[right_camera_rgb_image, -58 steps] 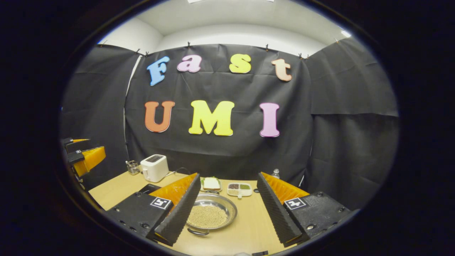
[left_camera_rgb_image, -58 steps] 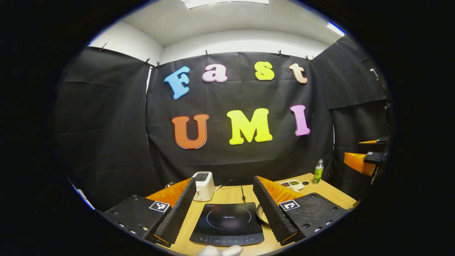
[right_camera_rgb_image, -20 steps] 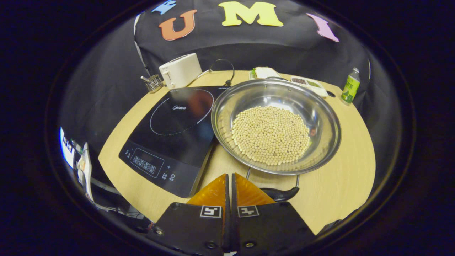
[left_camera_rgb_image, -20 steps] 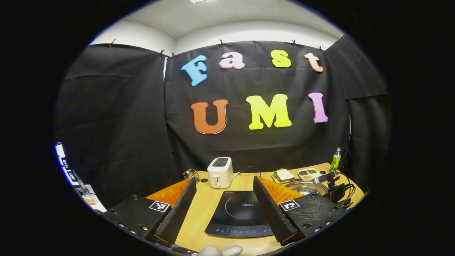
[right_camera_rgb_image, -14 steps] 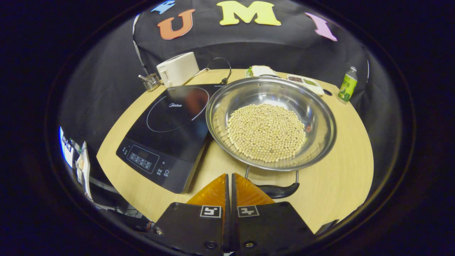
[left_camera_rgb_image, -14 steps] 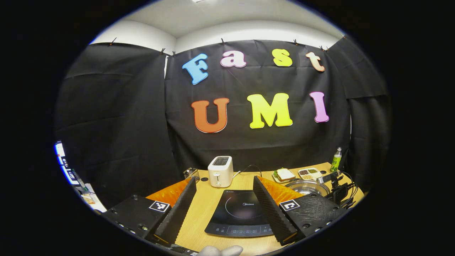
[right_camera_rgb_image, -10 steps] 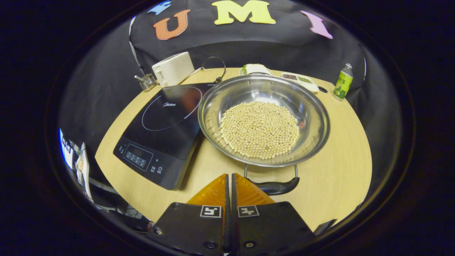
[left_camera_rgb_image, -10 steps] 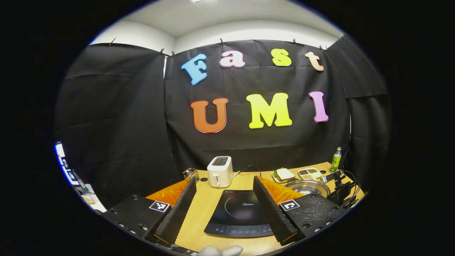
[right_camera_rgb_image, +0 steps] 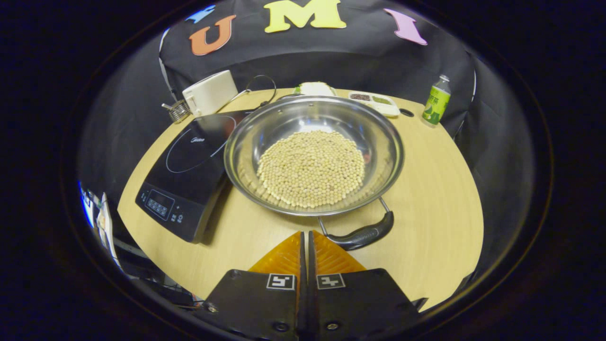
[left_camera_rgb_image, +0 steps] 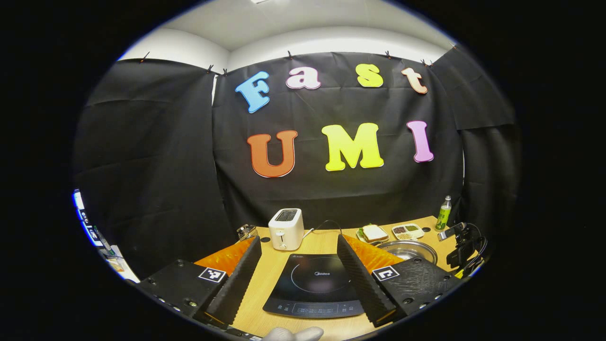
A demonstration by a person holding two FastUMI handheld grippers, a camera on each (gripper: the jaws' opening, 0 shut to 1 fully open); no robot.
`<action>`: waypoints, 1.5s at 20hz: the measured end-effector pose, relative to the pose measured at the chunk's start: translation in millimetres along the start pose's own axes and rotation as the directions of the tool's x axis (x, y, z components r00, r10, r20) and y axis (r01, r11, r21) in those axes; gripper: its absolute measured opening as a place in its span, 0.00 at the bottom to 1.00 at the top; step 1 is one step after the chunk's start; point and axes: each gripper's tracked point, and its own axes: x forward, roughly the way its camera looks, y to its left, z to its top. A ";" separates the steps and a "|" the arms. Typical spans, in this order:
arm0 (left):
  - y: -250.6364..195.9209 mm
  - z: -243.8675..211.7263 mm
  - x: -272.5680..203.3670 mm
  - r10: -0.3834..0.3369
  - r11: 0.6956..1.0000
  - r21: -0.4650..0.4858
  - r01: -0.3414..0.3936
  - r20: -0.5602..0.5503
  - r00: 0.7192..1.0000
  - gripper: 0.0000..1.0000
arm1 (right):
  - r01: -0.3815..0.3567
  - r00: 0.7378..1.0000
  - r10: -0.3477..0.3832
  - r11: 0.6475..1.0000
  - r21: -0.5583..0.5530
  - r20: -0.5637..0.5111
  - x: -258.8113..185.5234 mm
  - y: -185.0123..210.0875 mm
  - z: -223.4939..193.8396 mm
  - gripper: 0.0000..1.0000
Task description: First push the handle of the pot to place it horizontally, then grasp the pot with both hands and set it on the induction cooktop.
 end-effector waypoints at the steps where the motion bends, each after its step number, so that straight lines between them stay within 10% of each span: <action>1: -2.9 -0.1 1.7 -0.001 1.000 -0.001 0.001 0.000 1.000 0.96 | 0.006 1.000 -0.006 1.000 0.001 0.000 -0.6 -7.7 0.5 0.00; 12: -34.6 -1.8 17.8 0.009 1.000 -0.002 -0.009 -0.021 1.000 0.96 | 0.055 0.997 -0.052 0.998 0.040 -0.056 7.9 -91.7 3.5 0.04; 30: -39.0 -5.7 36.9 0.061 0.998 -0.004 -0.062 -0.052 0.997 0.96 | 0.035 0.996 -0.034 0.999 0.019 -0.086 19.1 -116.3 23.1 0.01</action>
